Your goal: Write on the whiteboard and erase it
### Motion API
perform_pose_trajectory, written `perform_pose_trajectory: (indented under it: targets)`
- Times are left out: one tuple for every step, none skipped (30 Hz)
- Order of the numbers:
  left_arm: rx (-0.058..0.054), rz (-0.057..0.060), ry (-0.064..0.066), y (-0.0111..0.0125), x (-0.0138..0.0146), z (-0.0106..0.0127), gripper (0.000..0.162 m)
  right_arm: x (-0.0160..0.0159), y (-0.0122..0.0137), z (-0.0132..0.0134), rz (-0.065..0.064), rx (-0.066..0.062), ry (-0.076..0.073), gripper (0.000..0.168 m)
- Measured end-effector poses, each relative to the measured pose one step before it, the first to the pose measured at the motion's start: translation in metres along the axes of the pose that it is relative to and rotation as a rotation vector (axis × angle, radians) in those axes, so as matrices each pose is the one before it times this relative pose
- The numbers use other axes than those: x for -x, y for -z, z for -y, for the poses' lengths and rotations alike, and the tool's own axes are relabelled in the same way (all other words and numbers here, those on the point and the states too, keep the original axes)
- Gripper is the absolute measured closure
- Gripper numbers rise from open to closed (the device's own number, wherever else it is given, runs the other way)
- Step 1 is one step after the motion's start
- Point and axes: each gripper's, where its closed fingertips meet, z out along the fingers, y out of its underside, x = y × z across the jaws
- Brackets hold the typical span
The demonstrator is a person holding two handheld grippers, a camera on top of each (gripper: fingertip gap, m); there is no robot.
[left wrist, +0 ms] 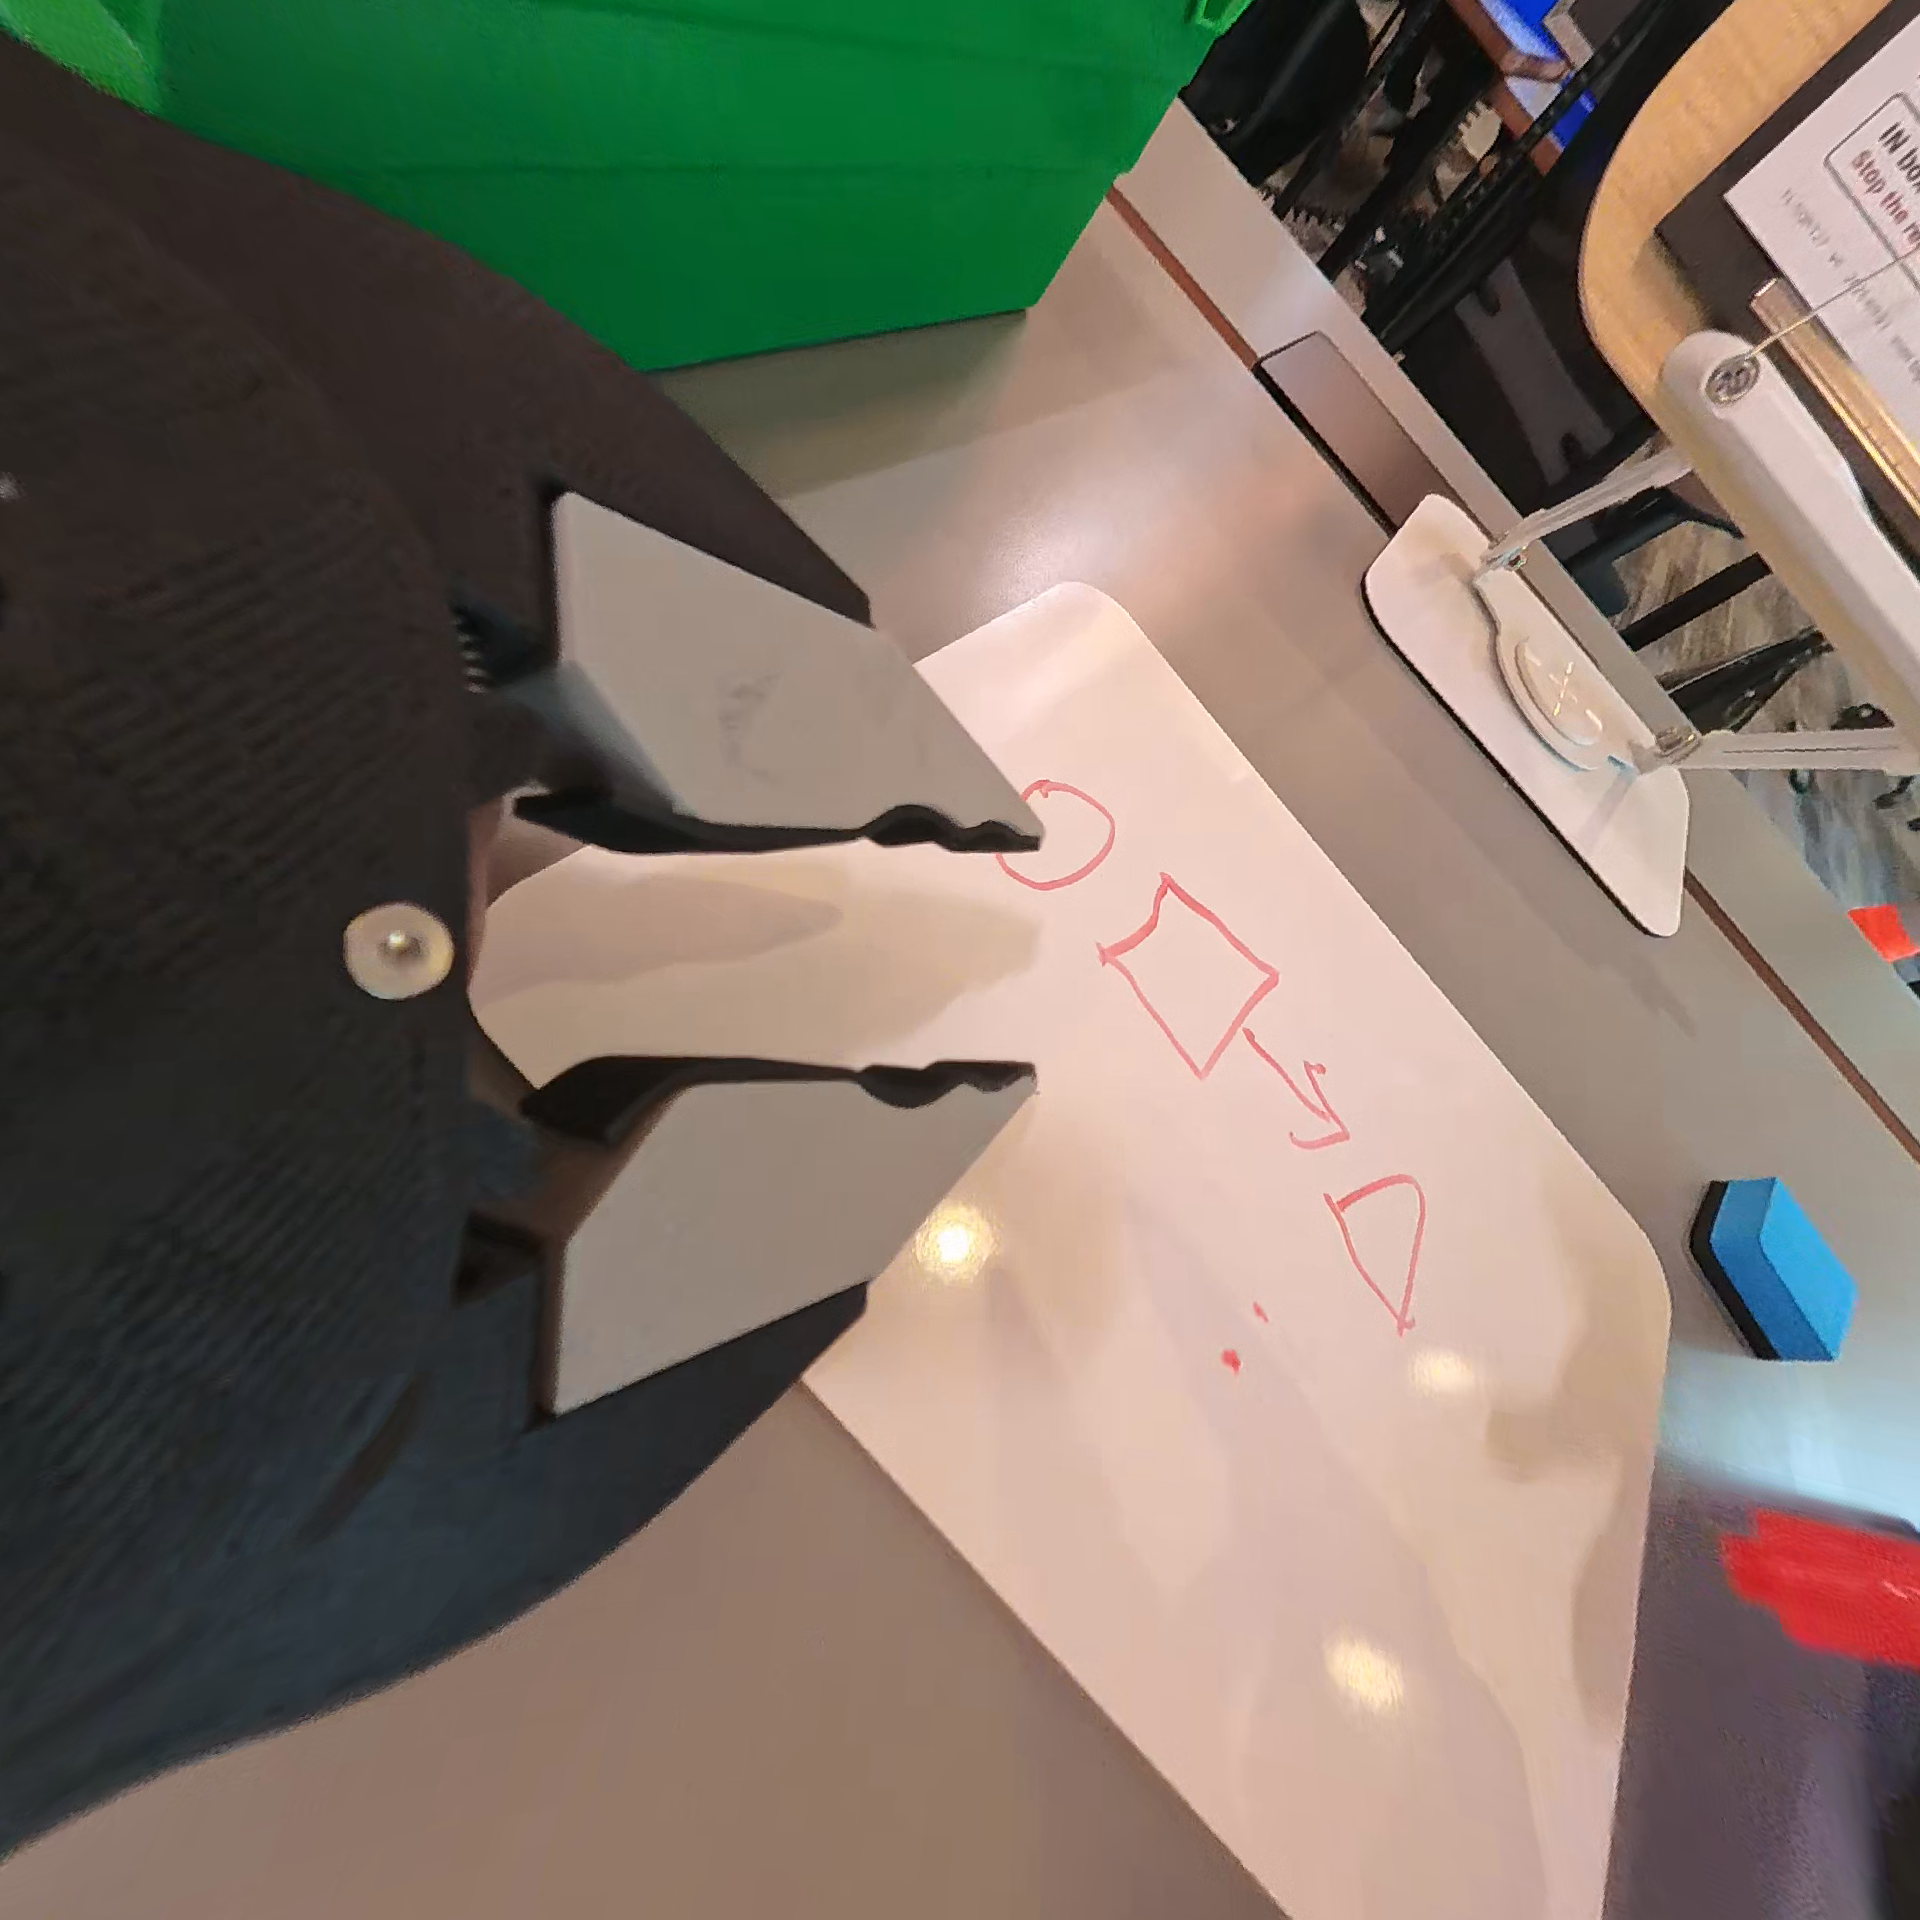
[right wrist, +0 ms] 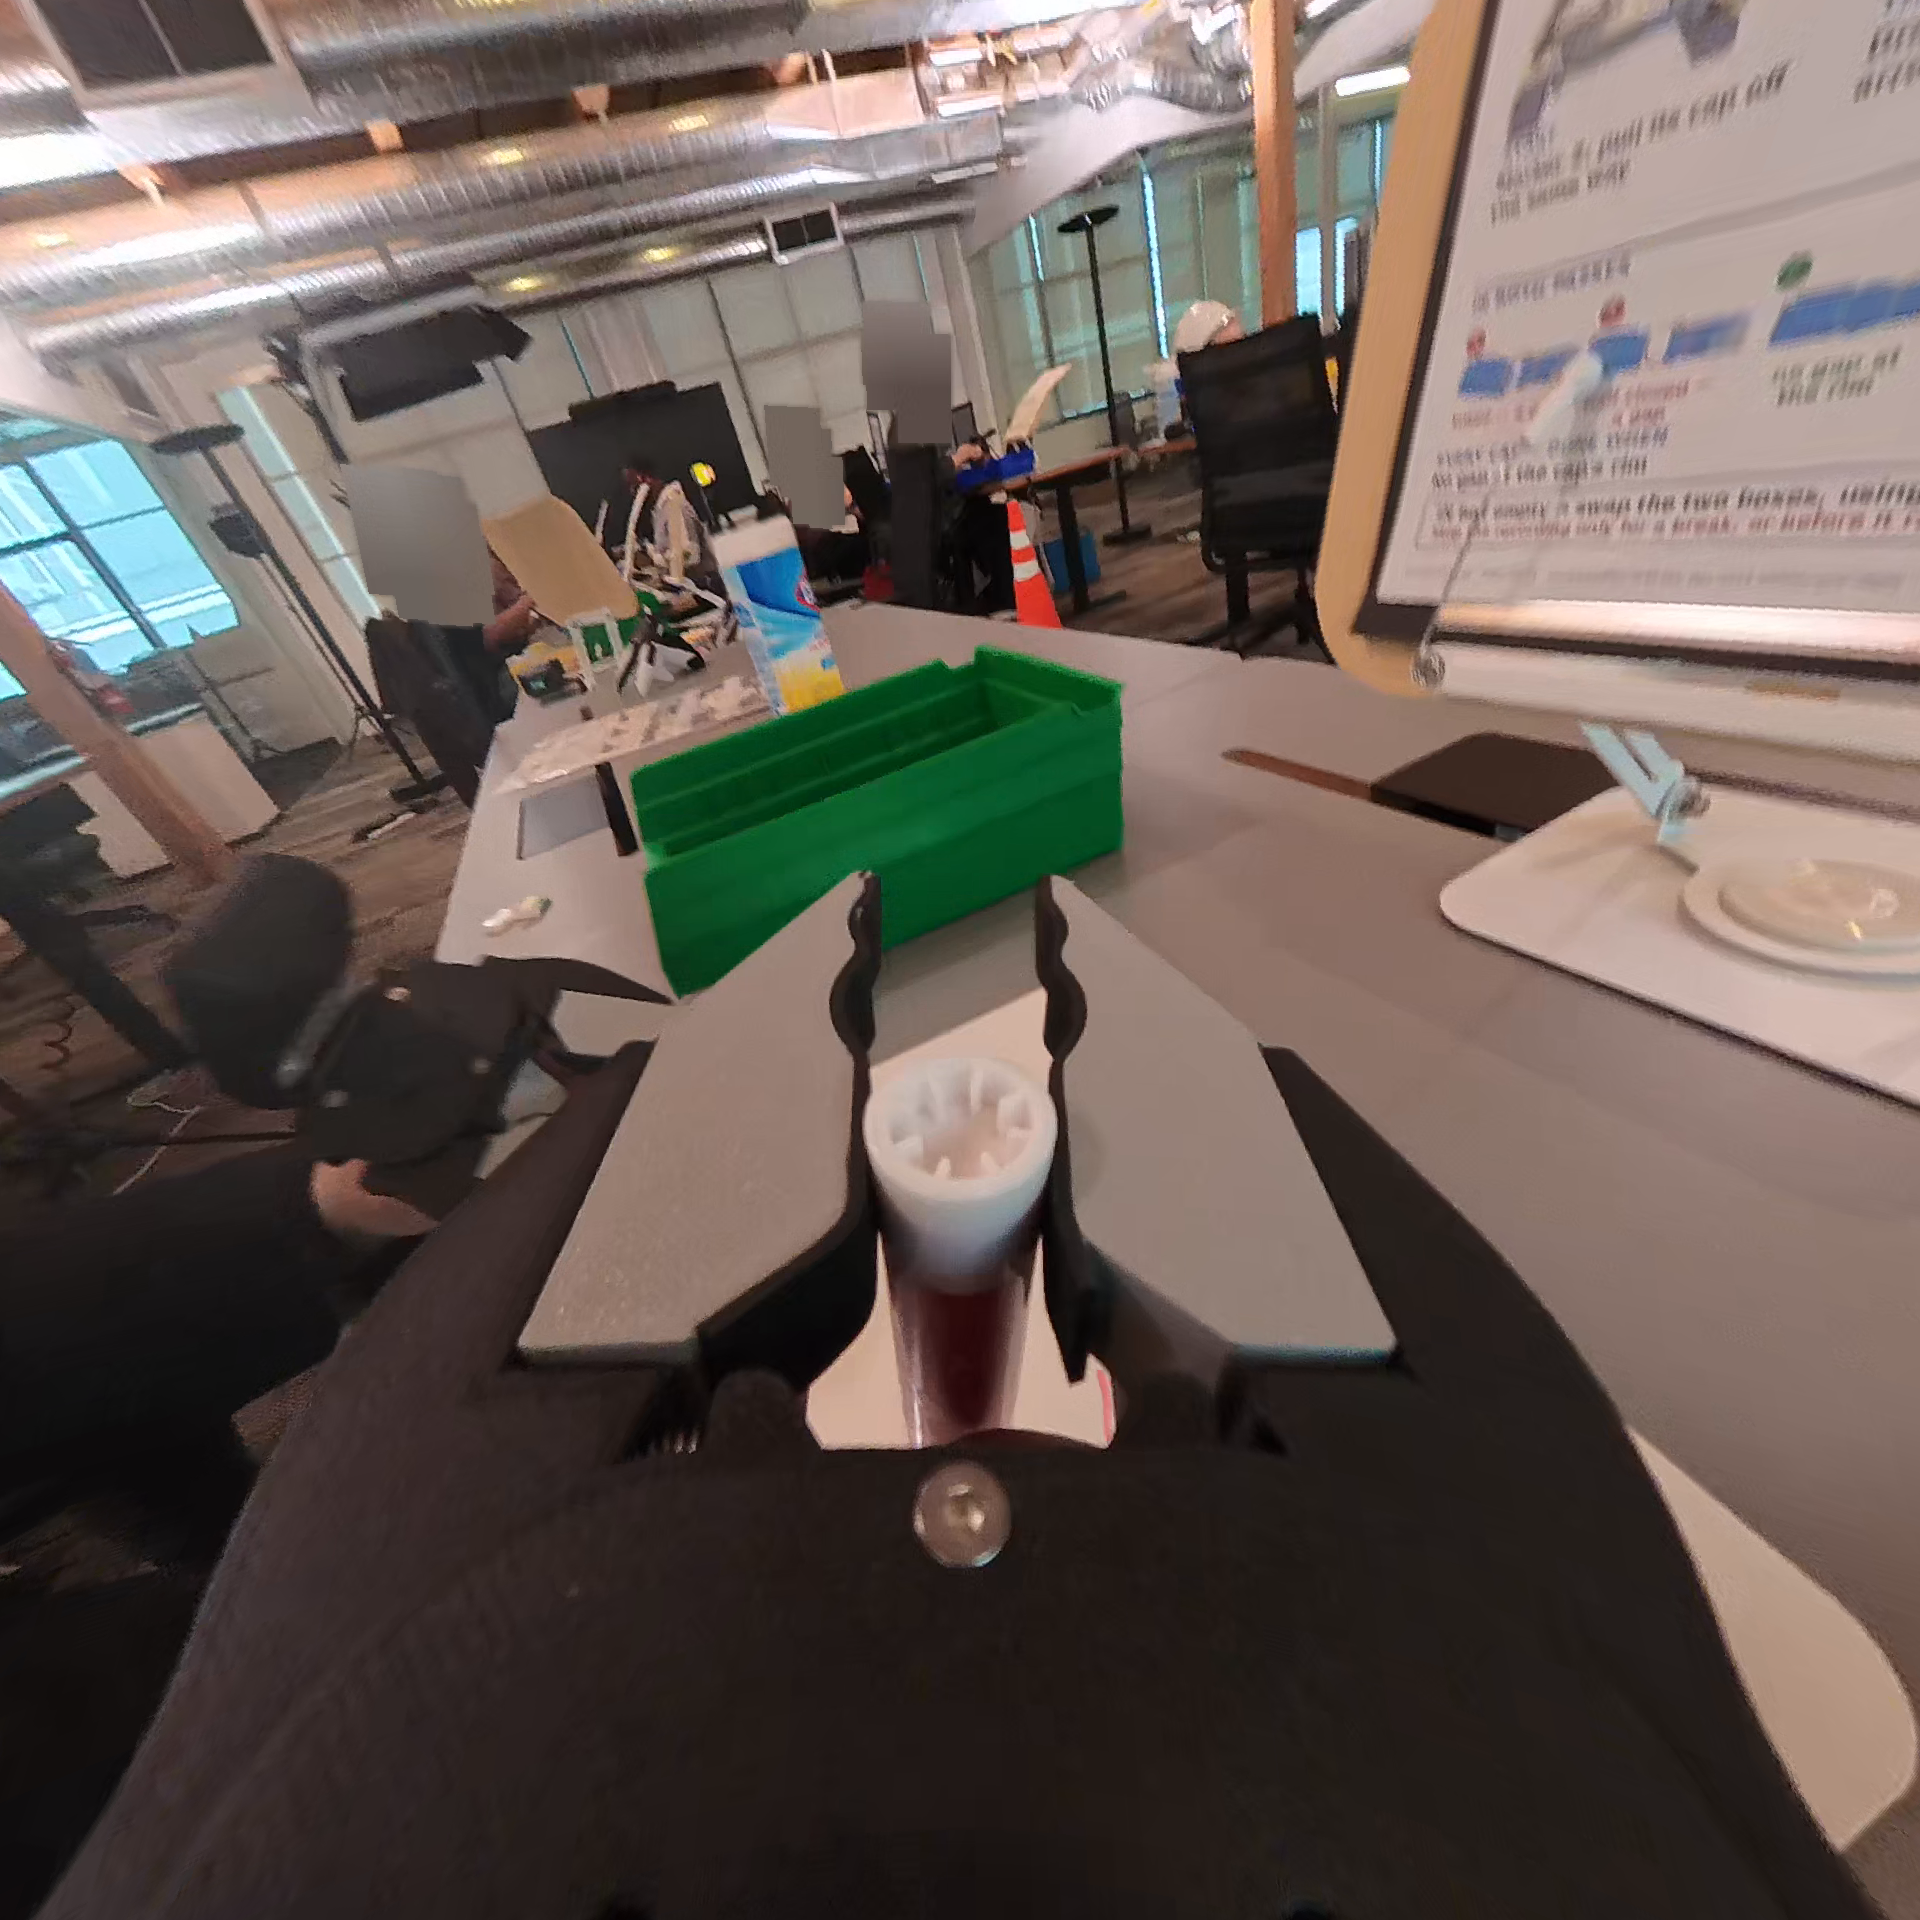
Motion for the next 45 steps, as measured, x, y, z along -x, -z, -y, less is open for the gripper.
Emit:
perform_pose_trajectory:
  targets:
    - [0.0037,-0.0032,0.0063,-0.00047,0.00034,-0.00052,0.124,0.00566,0.00606,0.01028,0.0067,-0.0219,0.0189,0.142]
    - [0.0027,-0.0024,0.0051,-0.00022,0.00027,-0.00031,0.124,0.00355,0.00684,0.01005,-0.0113,-0.016,0.0344,0.142]
    - [0.0019,-0.0021,0.0062,-0.00019,0.00038,-0.00029,0.124,0.00087,0.00746,0.00862,-0.0258,-0.0039,0.0443,0.141]
    - [0.0016,-0.0036,0.0073,-0.00023,0.00039,-0.00022,0.124,-0.00094,0.00829,0.00776,-0.0333,0.0017,0.0428,0.142]
    - [0.0018,-0.0049,0.0088,-0.00021,0.00031,-0.00032,0.124,-0.00212,0.0096,0.0081,-0.0401,-0.0022,0.0379,0.142]
    - [0.0016,-0.0076,0.0106,-0.00019,0.00019,-0.00031,0.124,-0.00028,0.01097,0.00921,-0.0297,-0.0081,0.0338,0.142]
    - [0.0022,-0.0088,0.0123,-0.0004,0.00022,-0.00032,0.124,0.00077,0.01257,0.01034,-0.0236,-0.011,0.0319,0.142]
    - [0.0028,-0.0099,0.0142,-0.00039,0.00041,-0.0005,0.123,-0.00129,0.01413,0.01146,-0.0352,-0.0135,0.0363,0.142]
    - [0.0032,-0.0097,0.0165,-0.00039,0.00051,-0.00043,0.123,-0.00395,0.01511,0.01182,-0.0457,-0.0088,0.0439,0.142]
    - [0.0025,-0.0087,0.0172,-0.00033,0.00081,-0.00051,0.123,-0.00702,0.0156,0.01036,-0.0522,0.0044,0.0463,0.142]
    - [0.0006,-0.0062,0.0161,-0.00013,0.00094,-0.00017,0.122,-0.01058,0.01624,0.00832,-0.0607,0.0102,0.0404,0.142]
    - [-0.0008,-0.0044,0.0124,0.00012,0.00077,-0.00006,0.122,-0.01329,0.01663,0.00643,-0.064,0.0026,0.0344,0.142]
    - [-0.0017,-0.0005,0.008,0.00013,0.00071,0.00014,0.122,-0.01413,0.015,0.00311,-0.0535,0.0039,0.0225,0.142]
    - [-0.0017,0.0021,0.0029,0.00018,0.00065,0.00018,0.122,-0.01497,0.01194,-0.00216,-0.0443,0.0208,0.0062,0.142]
    - [-0.0005,0.0034,-0.0017,0.0001,0.00026,0.00007,0.122,-0.01583,0.00826,-0.00751,-0.0401,0.0398,-0.0038,0.142]
    - [0.0003,0.0037,-0.0045,0.00003,-0.00004,0.00003,0.122,-0.0163,0.00486,-0.01046,-0.039,0.0398,-0.0057,0.142]
    - [0.0012,0.0045,-0.005,-0.00012,0.0,-0.00006,0.122,-0.01675,0.00159,-0.01234,-0.0389,0.0365,-0.0124,0.142]
    - [0.002,0.0036,-0.0049,-0.00011,-0.00015,-0.00025,0.122,-0.01674,-0.0012,-0.01402,-0.0382,0.0427,-0.0237,0.142]
    - [0.0018,0.0026,-0.0052,-0.0002,-0.00021,-0.00019,0.122,-0.01571,-0.00295,-0.0135,-0.0346,0.0415,-0.0235,0.142]
    - [0.0013,0.0015,-0.0057,-0.0001,-0.00036,-0.00006,0.122,-0.01428,-0.00369,-0.01085,-0.0335,0.027,-0.02,0.142]
    - [0.0013,0.0011,-0.0063,-0.00012,-0.00054,-0.00012,0.122,-0.01237,-0.00367,-0.00845,-0.0294,0.0159,-0.0214,0.142]
    - [0.0019,0.0002,-0.0059,-0.00024,-0.00052,-0.00027,0.122,-0.0092,-0.00395,-0.00765,-0.0166,0.0177,-0.021,0.142]
    - [0.0026,-0.0004,-0.0042,-0.00024,-0.0005,-0.00027,0.121,-0.00679,-0.00447,-0.00847,-0.0075,0.0289,-0.019,0.142]
    - [0.0024,-0.0012,-0.0021,-0.00022,-0.00039,-0.00025,0.121,-0.00582,-0.00456,-0.0095,-0.0077,0.0395,-0.0157,0.142]
    - [0.0019,-0.0023,-0.0006,-0.00028,-0.00031,-0.00026,0.121,-0.00516,-0.00447,-0.00784,-0.0116,0.03,-0.0055,0.142]
    - [0.0013,-0.0029,0.0007,-0.00014,-0.00027,-0.0001,0.121,-0.00481,-0.00438,-0.00671,-0.0138,0.024,0.0001,0.142]
    - [0.0005,-0.0018,0.0016,-0.00002,-0.00008,-0.00011,0.121,-0.00451,-0.00468,-0.00764,-0.0134,0.031,-0.0012,0.142]
    - [-0.0006,-0.0004,0.0017,-0.00001,0.0002,0.00008,0.121,-0.0043,-0.00521,-0.00861,-0.0127,0.0378,-0.0027,0.142]
    - [-0.0014,-0.0001,0.0009,0.00016,0.00012,0.00012,0.121,-0.00393,-0.00581,-0.0098,-0.0104,0.0449,-0.0056,0.142]
    - [-0.0014,0.0007,0.0003,0.00015,0.00006,0.00018,0.121,-0.00351,-0.00634,-0.01079,-0.0052,0.0512,-0.0085,0.14]
    - [-0.0009,0.0011,-0.0004,0.00009,0.00007,0.00007,0.121,-0.00349,-0.00689,-0.01071,-0.005,0.0499,-0.0104,0.136]
    - [-0.0002,0.0005,-0.0013,-0.00003,-0.00005,0.00009,0.121,-0.00384,-0.00703,-0.01002,-0.0073,0.046,-0.0083,0.132]
    - [0.001,0.0004,-0.002,-0.00008,-0.00014,-0.0002,0.121,-0.00397,-0.00608,-0.00769,-0.0101,0.0346,-0.003,0.13]
    - [0.0015,0.0011,-0.0021,-0.00009,-0.00011,-0.00022,0.121,-0.0044,-0.00413,-0.00429,-0.0164,0.018,-0.0043,0.128]
    - [0.0008,0.0009,-0.0016,-0.00017,-0.00009,-0.00001,0.121,-0.00317,-0.00143,-0.00151,-0.0131,0.0074,-0.0069,0.127]
    - [0.0004,0.0007,-0.0007,0.00006,0.00001,-0.00004,0.121,-0.00068,0.00126,0.0011,-0.0016,-0.0043,-0.0048,0.124]
    - [0.0004,-0.0001,0.0001,-0.00014,-0.00007,-0.00006,0.121,0.00051,0.00313,0.00453,0.0013,-0.0234,-0.0033,0.124]
    - [0.0006,-0.0009,0.0009,-0.00007,0.0,-0.00007,0.121,0.00163,0.00411,0.00646,0.0035,-0.0344,0.001,0.123]
    - [0.0005,-0.0003,0.0016,-0.00003,0.00012,-0.00011,0.121,0.00228,0.00396,0.00619,0.0058,-0.0324,0.004,0.124]
    - [-0.0003,-0.0002,0.0013,0.00004,0.00012,0.00006,0.121,0.00199,0.003,0.00421,0.0041,-0.0203,0.0038,0.124]
    - [-0.0009,0.0002,0.0006,0.00003,0.00009,0.00016,0.121,0.00147,0.00188,0.00215,0.0015,-0.0065,0.0052,0.123]
    - [-0.001,0.0004,-0.0002,0.00012,0.00003,0.00005,0.121,0.00099,0.00131,0.00118,-0.0022,-0.0018,0.0078,0.123]
    - [-0.0005,0.0005,-0.0006,0.00004,0.00005,0.00004,0.121,0.00078,0.00183,0.00219,-0.006,-0.006,0.0082,0.123]
    - [0.0,0.0001,-0.0004,0.00003,-0.00009,0.00002,0.121,0.00213,0.00325,0.00501,-0.0013,-0.0183,0.0078,0.123]
    - [0.0008,-0.0007,0.0002,-0.00014,-0.00001,-0.00014,0.121,0.00537,0.00507,0.00836,0.011,-0.0336,0.0072,0.123]
